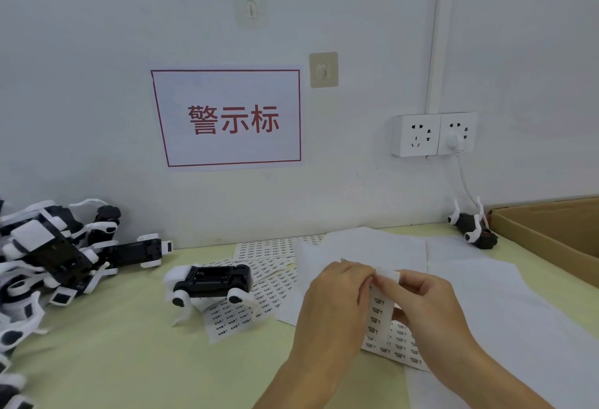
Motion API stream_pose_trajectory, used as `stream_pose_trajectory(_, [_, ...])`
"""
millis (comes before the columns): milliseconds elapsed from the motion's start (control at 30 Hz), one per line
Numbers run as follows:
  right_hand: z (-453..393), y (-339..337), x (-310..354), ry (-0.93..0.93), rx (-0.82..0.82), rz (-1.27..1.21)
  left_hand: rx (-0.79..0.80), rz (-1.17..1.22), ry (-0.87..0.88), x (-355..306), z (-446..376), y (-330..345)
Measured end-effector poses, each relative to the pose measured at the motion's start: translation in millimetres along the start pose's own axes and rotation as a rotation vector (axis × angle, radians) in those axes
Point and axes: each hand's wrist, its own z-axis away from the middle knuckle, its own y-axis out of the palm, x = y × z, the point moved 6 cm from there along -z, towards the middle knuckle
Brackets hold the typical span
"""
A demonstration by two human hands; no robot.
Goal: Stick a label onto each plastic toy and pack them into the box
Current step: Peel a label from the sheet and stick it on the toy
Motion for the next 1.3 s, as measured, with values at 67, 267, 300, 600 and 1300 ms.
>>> stream_pose_trajectory(67, [0,1,-2,0.009,-0.008,0.049,0.051,-0.009,-0.018,3,-1,2])
stream_pose_trajectory(267, [7,6,6,-0.080,-0.002,0.142,0.092,-0.025,-0.065,11,-3,4])
stream_pose_trajectory(300, [8,7,9,-0.107,-0.001,0.157,0.097,-0.030,-0.064,11,-4,4])
stream_pose_trajectory(600, [12,7,14,-0.176,-0.042,0.241,0.120,-0.064,-0.059,11,-3,7])
stream_pose_trajectory(1300, [12,6,17,-0.209,-0.026,0.209,0.105,0.126,-0.056,16,-7,0])
